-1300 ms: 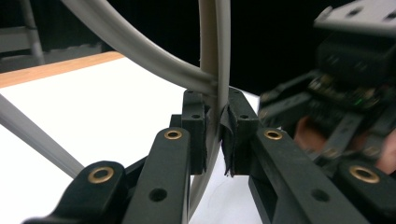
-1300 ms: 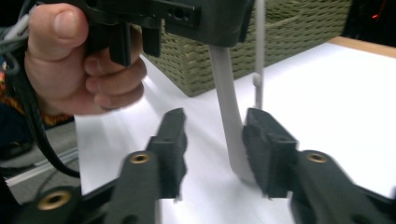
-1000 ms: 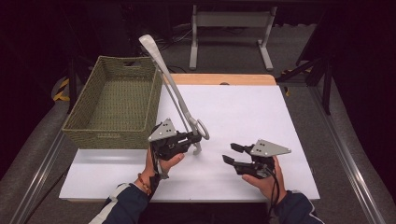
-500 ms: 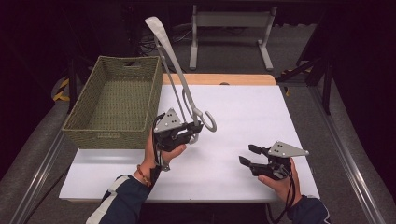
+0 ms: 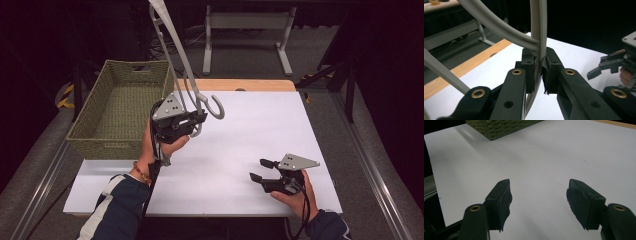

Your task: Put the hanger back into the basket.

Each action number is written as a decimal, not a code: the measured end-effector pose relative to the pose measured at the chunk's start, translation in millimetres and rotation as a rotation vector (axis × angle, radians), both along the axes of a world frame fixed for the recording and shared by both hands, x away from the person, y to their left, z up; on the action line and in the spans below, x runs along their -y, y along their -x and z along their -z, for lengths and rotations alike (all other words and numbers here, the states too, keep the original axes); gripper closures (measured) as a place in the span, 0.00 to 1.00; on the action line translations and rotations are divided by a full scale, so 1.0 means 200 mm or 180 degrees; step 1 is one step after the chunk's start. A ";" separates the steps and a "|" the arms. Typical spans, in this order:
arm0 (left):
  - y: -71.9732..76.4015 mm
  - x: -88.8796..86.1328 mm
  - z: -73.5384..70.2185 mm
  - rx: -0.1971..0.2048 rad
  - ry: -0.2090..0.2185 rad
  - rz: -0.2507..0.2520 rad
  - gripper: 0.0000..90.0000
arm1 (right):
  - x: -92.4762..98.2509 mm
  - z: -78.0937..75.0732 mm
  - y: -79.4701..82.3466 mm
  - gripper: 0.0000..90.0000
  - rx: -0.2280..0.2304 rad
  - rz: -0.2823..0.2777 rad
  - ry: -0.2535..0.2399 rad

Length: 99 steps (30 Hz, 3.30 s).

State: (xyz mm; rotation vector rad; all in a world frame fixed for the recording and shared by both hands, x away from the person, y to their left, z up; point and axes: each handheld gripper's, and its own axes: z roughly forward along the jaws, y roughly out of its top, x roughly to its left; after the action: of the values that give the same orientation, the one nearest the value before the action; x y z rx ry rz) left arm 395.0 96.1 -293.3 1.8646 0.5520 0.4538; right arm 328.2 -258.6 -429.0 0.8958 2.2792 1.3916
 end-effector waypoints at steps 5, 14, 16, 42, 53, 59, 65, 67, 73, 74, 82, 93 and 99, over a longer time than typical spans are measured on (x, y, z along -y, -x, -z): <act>0.01 -0.05 -0.04 0.0077 -0.0031 -0.0083 0.91 | 0.00 -0.01 0.00 0.37 0.0068 0.0046 0.0088; 0.02 -0.22 -0.10 0.0145 -0.0069 -0.0307 0.91 | -0.01 -0.02 0.00 0.29 0.0341 0.0247 0.0355; 0.02 -0.27 -0.11 0.0129 -0.0065 -0.0366 0.91 | -0.01 -0.02 0.00 0.29 0.0365 0.0284 0.0352; -0.17 -0.72 0.00 -0.0318 -0.0600 -0.0930 0.91 | -0.01 0.01 -0.01 0.28 0.0292 0.0282 0.0358; -0.24 -0.82 0.10 -0.0657 -0.1040 -0.1092 0.91 | -0.02 0.02 -0.02 0.28 0.0258 0.0242 0.0398; -0.28 -0.85 0.13 -0.0748 -0.1208 -0.1179 0.90 | -0.03 0.03 -0.02 0.28 0.0238 0.0224 0.0422; -0.31 -0.86 0.18 -0.0880 -0.1347 -0.1230 0.90 | -0.03 0.04 -0.02 0.28 0.0223 0.0210 0.0440; -0.32 -0.86 0.20 -0.0906 -0.1392 -0.1265 0.90 | -0.03 0.04 -0.02 0.28 0.0219 0.0203 0.0440; -0.34 -0.89 0.27 -0.1004 -0.1433 -0.1264 0.91 | -0.03 0.04 -0.02 0.28 0.0205 0.0195 0.0448; -0.35 -0.89 0.28 -0.1023 -0.1448 -0.1294 0.91 | -0.03 0.04 -0.02 0.28 0.0196 0.0192 0.0436; -0.38 -0.86 0.36 -0.1102 -0.1624 -0.1411 0.88 | -0.04 0.05 -0.02 0.28 0.0182 0.0182 0.0437; -0.37 -0.90 0.35 -0.1074 -0.1322 -0.1519 0.70 | -0.03 0.04 -0.03 0.28 0.0170 0.0186 0.0431; -0.31 -0.86 0.32 -0.0746 -0.1060 -0.1298 0.53 | -0.03 0.04 -0.03 0.28 0.0180 0.0206 0.0418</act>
State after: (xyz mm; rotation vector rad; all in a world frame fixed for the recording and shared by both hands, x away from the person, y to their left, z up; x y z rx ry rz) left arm 456.4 268.3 -357.8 2.1418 1.0800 0.6280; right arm 333.9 -253.1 -436.4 0.8693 2.2495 1.2095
